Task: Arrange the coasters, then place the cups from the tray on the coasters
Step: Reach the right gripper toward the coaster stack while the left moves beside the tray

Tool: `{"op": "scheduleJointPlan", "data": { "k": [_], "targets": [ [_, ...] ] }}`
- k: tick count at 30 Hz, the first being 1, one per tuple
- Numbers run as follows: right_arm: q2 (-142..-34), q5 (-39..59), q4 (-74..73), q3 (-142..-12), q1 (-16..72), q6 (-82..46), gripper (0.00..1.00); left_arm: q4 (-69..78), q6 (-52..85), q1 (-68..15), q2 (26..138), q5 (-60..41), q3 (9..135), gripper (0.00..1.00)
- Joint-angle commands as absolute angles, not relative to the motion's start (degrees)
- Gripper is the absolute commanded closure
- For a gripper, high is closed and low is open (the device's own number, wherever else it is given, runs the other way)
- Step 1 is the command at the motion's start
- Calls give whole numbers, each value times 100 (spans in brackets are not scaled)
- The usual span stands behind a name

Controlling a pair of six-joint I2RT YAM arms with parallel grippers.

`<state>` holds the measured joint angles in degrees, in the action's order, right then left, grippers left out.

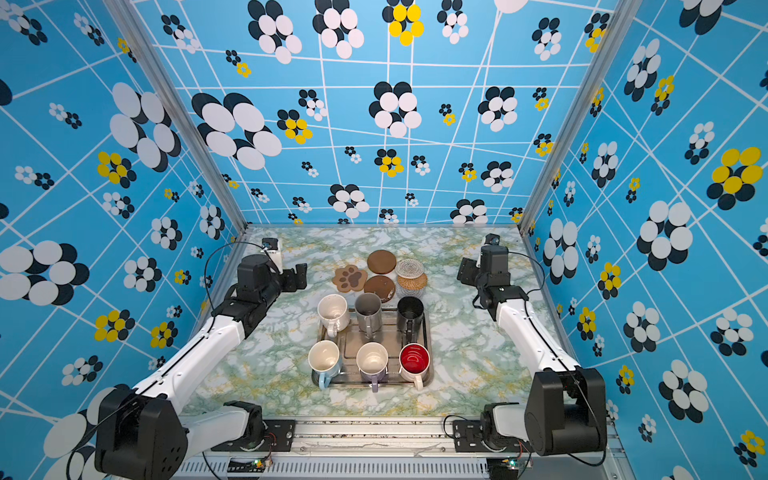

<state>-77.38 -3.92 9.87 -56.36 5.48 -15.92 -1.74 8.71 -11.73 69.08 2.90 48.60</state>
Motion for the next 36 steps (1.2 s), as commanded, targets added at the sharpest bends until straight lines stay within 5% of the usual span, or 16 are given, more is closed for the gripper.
{"op": "scheduleJointPlan", "data": {
  "k": [1, 19, 36],
  "targets": [
    [-8128, 115, 1995, -6174, 965, -2069, 30, -942, 1248, -1460, 6885, -5, 5310, 6],
    [-11406, 1381, 3340, -9522, 1060, -1947, 44, -1048, 1538, -2376, 7274, -406, 6308, 7],
    [-12889, 1765, 3287, -10494, 1046, -2162, 56, -1173, 1571, -2588, 8225, -769, 7036, 7]
  ]
}}
